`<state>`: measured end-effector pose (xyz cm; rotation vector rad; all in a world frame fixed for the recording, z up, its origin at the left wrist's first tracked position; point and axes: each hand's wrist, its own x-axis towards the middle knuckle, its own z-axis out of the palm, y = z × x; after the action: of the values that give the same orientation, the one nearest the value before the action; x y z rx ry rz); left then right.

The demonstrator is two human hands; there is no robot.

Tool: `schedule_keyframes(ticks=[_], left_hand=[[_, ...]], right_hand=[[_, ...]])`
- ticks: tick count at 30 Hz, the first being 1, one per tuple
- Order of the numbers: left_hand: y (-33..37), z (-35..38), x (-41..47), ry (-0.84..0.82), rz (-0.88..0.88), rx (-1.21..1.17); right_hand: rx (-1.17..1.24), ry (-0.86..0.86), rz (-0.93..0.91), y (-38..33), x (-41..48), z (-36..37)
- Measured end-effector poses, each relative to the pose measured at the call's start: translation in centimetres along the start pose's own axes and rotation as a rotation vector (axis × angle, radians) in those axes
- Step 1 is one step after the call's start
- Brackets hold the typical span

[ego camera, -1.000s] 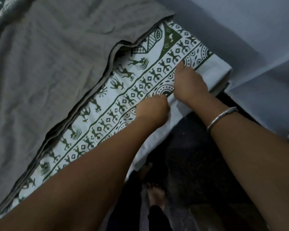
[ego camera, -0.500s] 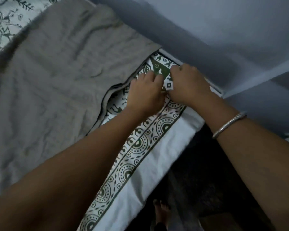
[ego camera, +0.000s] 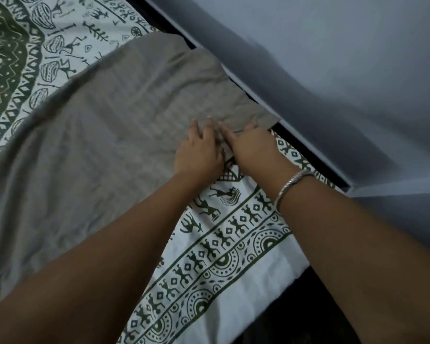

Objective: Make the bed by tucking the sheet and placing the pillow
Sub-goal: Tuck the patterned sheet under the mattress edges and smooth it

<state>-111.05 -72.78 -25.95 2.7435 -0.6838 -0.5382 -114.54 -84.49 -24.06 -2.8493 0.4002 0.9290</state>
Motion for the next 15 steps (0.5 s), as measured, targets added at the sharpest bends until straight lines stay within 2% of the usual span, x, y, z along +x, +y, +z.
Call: schedule_keyframes(ticks=[3,7,11,13,15], left_hand=[[-0.6,0.1,0.7,-0.066,-0.039,-0.038],[-1.0,0.1,1.9,-0.191,-0.032,-0.055],[-2.1,-1.5,3.5,-0.167,-0.065,-0.217],[-2.9,-1.8,3.7,-0.061,-0.061,-0.027],[-4.1,-2.1,4.1,0.012,-0.181,0.186]], right_hand=[[-0.039,-0.118,-0.004,-1.0,0.9,-0.9],[-0.142,-0.187,0.066,-2.9,2.0,-3.0],[-0.234,-0.369,0.046,-4.0,3.3,-5.1],[-0.256,-0.419,0.071,-3.6,4.0,-5.5],[-0.285,-0.443,0.042,-3.2,4.7,-5.3]])
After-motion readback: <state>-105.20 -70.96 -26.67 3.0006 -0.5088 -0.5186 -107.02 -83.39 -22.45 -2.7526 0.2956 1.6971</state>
